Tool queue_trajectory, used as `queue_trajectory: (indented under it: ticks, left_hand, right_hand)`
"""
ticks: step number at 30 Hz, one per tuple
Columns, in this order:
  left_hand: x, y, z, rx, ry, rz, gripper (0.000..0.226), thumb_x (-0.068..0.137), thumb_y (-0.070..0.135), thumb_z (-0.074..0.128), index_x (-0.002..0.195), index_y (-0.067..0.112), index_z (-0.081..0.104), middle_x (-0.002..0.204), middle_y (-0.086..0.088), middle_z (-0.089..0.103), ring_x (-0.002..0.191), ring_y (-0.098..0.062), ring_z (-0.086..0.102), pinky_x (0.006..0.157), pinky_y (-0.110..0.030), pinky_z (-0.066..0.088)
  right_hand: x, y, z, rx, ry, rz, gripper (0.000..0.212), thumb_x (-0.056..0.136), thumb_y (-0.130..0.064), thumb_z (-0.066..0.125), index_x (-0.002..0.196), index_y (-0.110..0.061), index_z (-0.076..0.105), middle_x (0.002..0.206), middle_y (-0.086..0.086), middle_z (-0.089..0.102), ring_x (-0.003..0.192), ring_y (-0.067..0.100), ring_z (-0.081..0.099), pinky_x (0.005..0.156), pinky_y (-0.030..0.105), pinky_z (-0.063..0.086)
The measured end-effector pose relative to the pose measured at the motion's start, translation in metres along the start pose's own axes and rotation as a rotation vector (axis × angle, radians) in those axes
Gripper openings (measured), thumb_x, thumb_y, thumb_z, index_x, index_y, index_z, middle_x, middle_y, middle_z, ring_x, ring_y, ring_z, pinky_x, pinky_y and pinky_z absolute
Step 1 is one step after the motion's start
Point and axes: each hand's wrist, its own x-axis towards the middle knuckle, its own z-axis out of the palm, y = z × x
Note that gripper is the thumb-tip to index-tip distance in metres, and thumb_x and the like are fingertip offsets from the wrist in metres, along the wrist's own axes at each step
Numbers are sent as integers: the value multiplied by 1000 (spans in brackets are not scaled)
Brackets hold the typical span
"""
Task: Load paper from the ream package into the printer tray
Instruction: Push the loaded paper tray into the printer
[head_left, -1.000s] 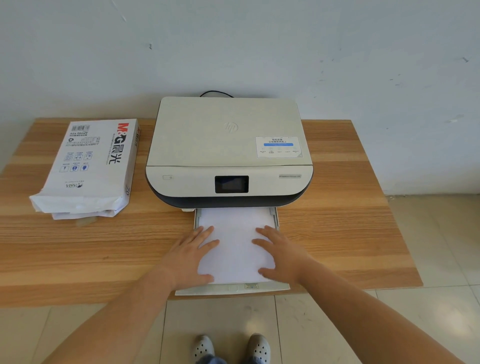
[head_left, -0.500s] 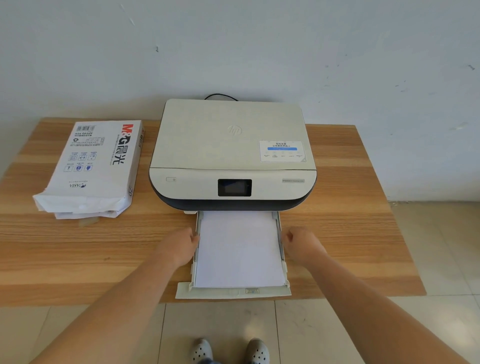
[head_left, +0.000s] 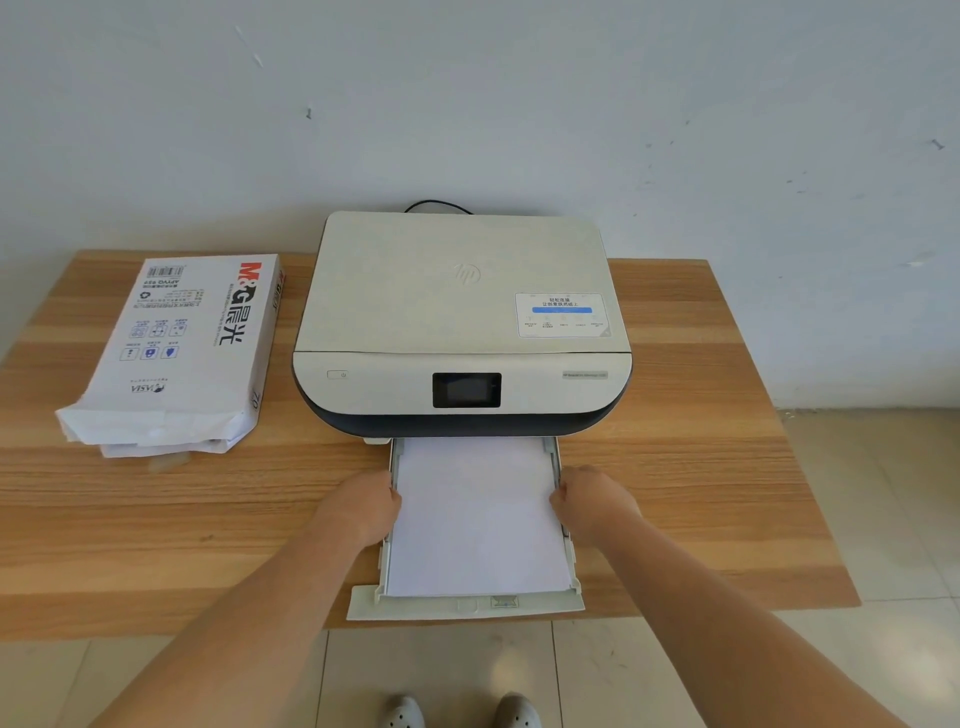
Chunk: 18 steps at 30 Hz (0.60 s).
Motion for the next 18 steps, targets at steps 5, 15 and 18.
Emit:
queue_trajectory:
  ticks: [5,15,18]
  left_hand:
    - [3,0,1,-19,-12,-19,23,96,24,38,78,16,50,85,-5,59,72,-14,51,60,-27,38]
    - [3,1,3,-53,26,12,23,94,20,39,73,15,47,72,-1,52,62,-13,47,52,-27,33]
    - [2,2,3,-46,35,18,24,94,20,39,71,18,44,70,0,50,61,-11,46,51,-27,32]
  right_hand:
    - [2,-3,0,13,-8,13,14,90,-24,38,89,-19,51,89,0,55,81,22,57,68,33,47]
    - [4,-7,3,34,-7,30,13,88,-24,37,89,-19,49,88,2,57,81,24,59,67,33,47]
    - [3,-8,3,37,7,26,12,88,-23,37,87,-19,48,87,2,55,79,24,57,66,32,45]
